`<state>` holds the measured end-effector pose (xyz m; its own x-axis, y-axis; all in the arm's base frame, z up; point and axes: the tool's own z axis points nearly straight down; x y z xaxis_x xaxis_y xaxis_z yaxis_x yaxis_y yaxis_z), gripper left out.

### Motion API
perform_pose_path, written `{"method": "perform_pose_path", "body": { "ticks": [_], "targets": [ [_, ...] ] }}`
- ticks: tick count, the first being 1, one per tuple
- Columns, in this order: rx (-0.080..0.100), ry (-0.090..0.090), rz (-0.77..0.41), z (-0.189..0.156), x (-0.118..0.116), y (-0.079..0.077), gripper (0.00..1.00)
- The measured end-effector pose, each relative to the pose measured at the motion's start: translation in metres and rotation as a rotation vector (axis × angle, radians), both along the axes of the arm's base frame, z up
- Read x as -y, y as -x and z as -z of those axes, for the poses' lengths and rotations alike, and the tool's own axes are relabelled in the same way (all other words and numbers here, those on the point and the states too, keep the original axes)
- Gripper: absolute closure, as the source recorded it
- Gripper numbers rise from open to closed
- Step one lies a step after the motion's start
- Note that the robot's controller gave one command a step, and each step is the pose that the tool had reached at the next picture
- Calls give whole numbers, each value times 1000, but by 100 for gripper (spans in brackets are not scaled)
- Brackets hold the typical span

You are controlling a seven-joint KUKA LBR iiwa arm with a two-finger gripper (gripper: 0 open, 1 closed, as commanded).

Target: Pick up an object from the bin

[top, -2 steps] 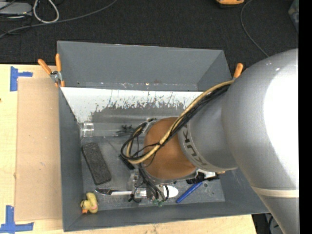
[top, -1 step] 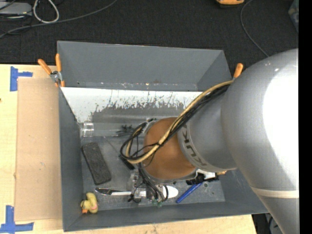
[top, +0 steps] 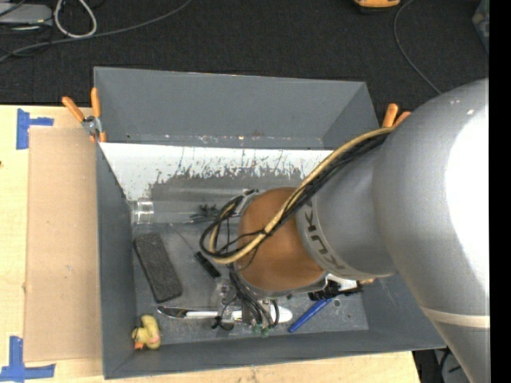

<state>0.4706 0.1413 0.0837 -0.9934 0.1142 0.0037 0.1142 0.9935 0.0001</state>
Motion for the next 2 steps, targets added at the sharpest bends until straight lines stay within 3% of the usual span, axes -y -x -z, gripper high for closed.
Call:
{"method": "perform_pose_path", "body": {
  "ticks": [2],
  "targets": [
    [-4,0,0,-52,1,1,100]
  ]
}}
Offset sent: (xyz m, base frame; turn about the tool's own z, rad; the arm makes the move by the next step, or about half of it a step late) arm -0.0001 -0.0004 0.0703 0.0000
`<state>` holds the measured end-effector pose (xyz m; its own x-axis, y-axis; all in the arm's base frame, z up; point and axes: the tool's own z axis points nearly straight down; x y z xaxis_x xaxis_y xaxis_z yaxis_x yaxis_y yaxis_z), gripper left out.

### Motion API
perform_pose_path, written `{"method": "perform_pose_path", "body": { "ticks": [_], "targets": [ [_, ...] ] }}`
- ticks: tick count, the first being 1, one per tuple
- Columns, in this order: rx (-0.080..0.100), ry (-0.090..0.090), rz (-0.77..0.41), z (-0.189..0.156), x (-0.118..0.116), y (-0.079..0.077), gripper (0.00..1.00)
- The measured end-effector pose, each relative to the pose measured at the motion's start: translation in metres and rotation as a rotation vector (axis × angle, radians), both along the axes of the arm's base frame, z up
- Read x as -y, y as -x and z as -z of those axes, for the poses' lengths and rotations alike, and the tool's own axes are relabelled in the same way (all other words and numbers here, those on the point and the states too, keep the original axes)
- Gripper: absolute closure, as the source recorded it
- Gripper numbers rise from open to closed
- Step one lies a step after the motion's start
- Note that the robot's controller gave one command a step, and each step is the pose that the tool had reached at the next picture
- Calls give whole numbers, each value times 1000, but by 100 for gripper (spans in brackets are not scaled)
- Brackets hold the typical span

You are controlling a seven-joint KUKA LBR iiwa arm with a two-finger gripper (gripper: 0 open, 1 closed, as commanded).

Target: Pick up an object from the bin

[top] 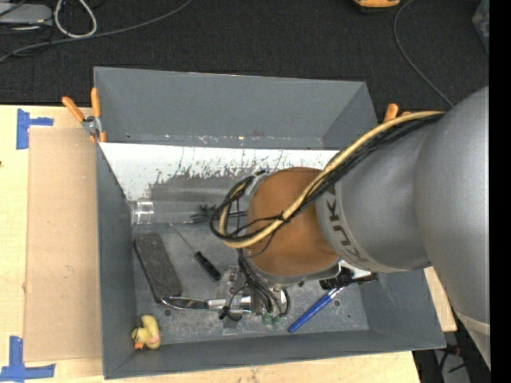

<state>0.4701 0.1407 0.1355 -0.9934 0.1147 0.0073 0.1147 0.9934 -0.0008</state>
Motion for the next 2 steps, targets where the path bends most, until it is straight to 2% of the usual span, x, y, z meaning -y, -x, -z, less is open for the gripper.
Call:
{"method": "perform_pose_path", "body": {
  "ticks": [2],
  "targets": [
    [1,0,-2,-37,0,0,100]
  ]
}}
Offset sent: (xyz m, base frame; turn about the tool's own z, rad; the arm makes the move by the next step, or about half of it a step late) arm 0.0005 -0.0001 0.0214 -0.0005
